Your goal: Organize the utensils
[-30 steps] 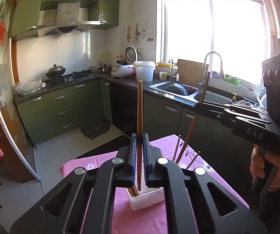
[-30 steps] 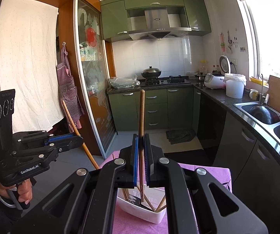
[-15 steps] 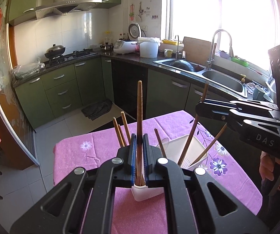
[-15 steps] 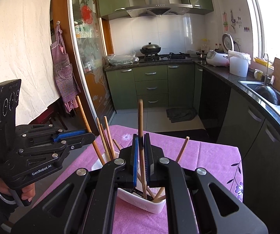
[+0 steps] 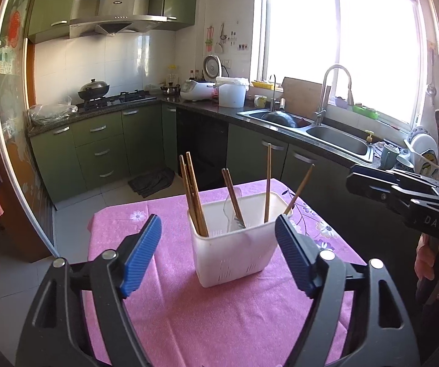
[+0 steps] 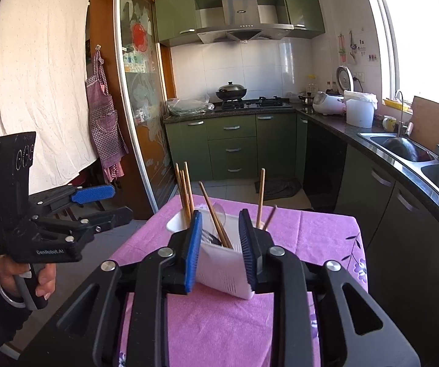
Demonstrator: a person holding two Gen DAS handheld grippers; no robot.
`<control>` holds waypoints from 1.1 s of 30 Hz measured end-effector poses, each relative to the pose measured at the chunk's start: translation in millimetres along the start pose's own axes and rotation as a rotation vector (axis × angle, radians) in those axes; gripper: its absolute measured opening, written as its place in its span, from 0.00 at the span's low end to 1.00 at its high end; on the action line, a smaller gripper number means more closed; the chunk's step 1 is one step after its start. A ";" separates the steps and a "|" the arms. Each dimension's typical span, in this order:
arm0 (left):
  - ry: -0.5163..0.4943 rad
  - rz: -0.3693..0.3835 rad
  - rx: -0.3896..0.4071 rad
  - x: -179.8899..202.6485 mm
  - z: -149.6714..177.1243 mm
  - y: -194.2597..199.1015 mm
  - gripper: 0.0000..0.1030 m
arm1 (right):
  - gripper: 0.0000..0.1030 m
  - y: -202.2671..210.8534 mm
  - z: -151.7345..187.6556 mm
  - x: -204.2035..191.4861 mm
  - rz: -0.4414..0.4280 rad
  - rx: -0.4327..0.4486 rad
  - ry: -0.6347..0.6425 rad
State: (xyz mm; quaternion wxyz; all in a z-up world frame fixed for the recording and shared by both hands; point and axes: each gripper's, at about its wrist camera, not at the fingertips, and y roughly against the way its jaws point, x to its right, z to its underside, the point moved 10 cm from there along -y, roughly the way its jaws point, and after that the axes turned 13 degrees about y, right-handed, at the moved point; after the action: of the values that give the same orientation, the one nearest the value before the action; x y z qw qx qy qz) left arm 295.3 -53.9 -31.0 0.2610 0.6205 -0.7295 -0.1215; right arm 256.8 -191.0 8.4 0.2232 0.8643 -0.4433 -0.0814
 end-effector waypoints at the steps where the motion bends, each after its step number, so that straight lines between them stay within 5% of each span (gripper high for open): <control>1: 0.001 -0.005 0.006 -0.8 7.5 8.3 0.78 | 0.36 8.8 11.4 -1.9 0.005 -0.004 -0.008; 4: 0.009 -0.030 0.029 -5.4 31.3 33.3 0.92 | 0.59 34.6 45.1 -9.0 0.040 -0.007 -0.035; 7: 0.010 -0.063 0.052 -9.3 56.1 56.1 0.93 | 0.84 57.6 74.7 -16.9 0.076 -0.004 -0.052; 10: 0.025 -0.076 0.056 -11.3 78.6 74.3 0.93 | 0.96 77.5 92.2 -27.0 0.103 0.006 -0.049; 19: 0.056 -0.067 0.054 -5.8 113.0 114.4 0.93 | 0.95 130.0 119.0 -59.1 0.160 0.032 0.012; 33: 0.084 -0.033 0.086 -0.7 120.0 158.1 0.93 | 0.96 197.1 98.3 -76.1 0.265 0.126 0.021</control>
State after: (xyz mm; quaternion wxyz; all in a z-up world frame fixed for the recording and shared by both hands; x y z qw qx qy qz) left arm 98.5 -39.1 -52.0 0.2625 0.6476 -0.7121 -0.0682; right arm 34.4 -260.8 7.2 0.1820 0.8114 -0.5553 -0.0143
